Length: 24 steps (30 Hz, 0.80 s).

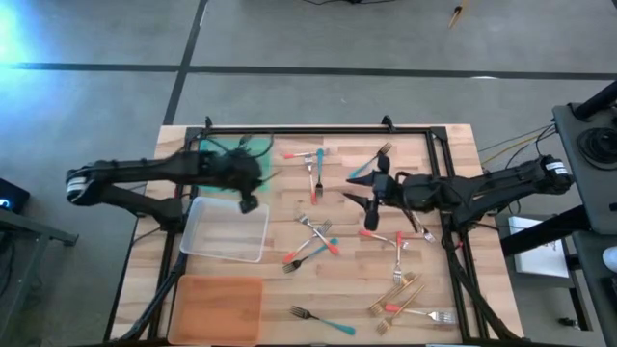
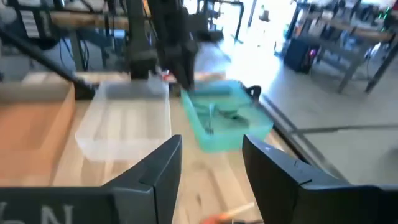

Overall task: Sort silverware by color (type)
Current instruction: Put the gold fork into the transparent bin

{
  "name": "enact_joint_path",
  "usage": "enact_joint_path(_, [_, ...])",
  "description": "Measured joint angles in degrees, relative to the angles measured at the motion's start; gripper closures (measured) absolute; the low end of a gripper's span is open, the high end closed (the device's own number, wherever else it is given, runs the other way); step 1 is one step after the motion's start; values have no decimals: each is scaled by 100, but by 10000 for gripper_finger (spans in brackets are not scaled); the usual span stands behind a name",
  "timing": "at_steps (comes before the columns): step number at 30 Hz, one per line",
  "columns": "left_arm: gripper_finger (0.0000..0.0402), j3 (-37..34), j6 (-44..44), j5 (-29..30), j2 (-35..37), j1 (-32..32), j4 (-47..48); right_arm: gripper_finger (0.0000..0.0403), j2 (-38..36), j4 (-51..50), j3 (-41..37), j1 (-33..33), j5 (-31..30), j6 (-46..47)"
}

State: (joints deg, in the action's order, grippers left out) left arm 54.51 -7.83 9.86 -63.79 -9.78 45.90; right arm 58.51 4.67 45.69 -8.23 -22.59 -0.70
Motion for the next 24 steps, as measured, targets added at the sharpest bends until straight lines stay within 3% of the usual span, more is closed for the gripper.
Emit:
enact_joint_path(7, [401,-206,-1651,-30,746,468,1701,256,308,-358,-2,0,2,399])
enact_joint_path(11, [401,-282,-2189,-500,780,691,2329,262,501,-505,-2,0,0,530])
enact_joint_path(24, [397,-728,-2339,-906,462,791,2597,280,605,-1700,-2,0,1,1793])
